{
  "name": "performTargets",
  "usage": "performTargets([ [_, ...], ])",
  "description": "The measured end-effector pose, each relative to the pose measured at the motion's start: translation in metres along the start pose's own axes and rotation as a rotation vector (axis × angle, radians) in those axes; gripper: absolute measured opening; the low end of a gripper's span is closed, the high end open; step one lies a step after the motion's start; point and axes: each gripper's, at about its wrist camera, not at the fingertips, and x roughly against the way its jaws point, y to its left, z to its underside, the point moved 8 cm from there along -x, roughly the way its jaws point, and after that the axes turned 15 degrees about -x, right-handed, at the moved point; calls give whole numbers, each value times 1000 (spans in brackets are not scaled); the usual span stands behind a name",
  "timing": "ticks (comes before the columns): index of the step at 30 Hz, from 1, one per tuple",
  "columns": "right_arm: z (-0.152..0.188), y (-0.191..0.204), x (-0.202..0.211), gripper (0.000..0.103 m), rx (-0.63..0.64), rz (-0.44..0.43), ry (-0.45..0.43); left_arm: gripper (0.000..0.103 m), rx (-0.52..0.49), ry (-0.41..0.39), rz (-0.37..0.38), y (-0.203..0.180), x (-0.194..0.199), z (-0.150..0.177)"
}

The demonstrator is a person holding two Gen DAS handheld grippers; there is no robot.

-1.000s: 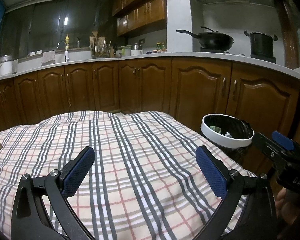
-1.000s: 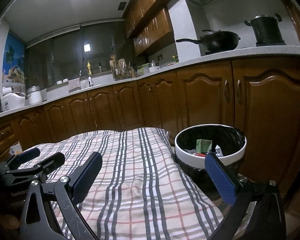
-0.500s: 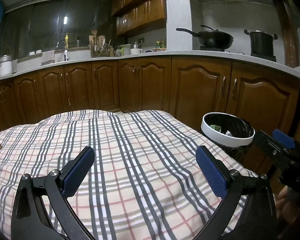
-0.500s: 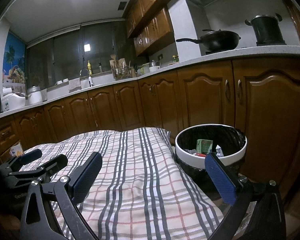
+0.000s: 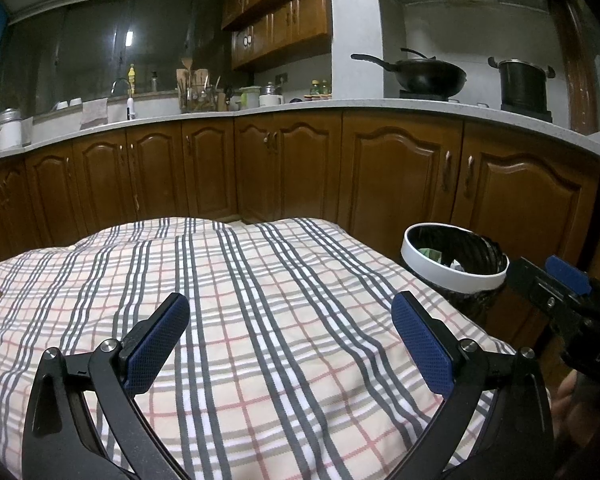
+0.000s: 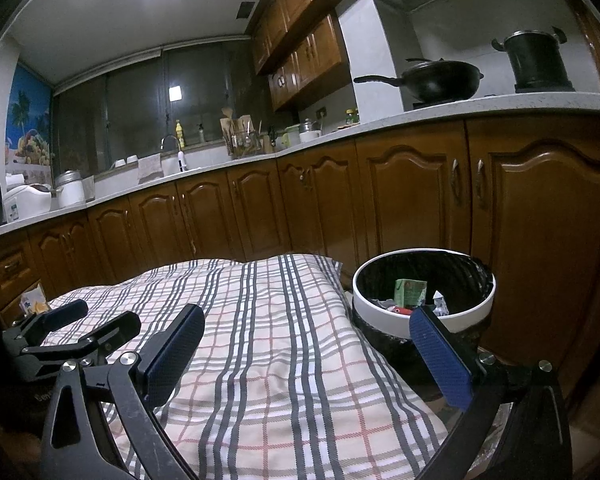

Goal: Collect trash

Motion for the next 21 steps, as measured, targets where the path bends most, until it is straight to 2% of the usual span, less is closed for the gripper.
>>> performTargets([
  [21,-2,2,-6,103,-2,-6,20,103,0,3,10,2,-3,1],
])
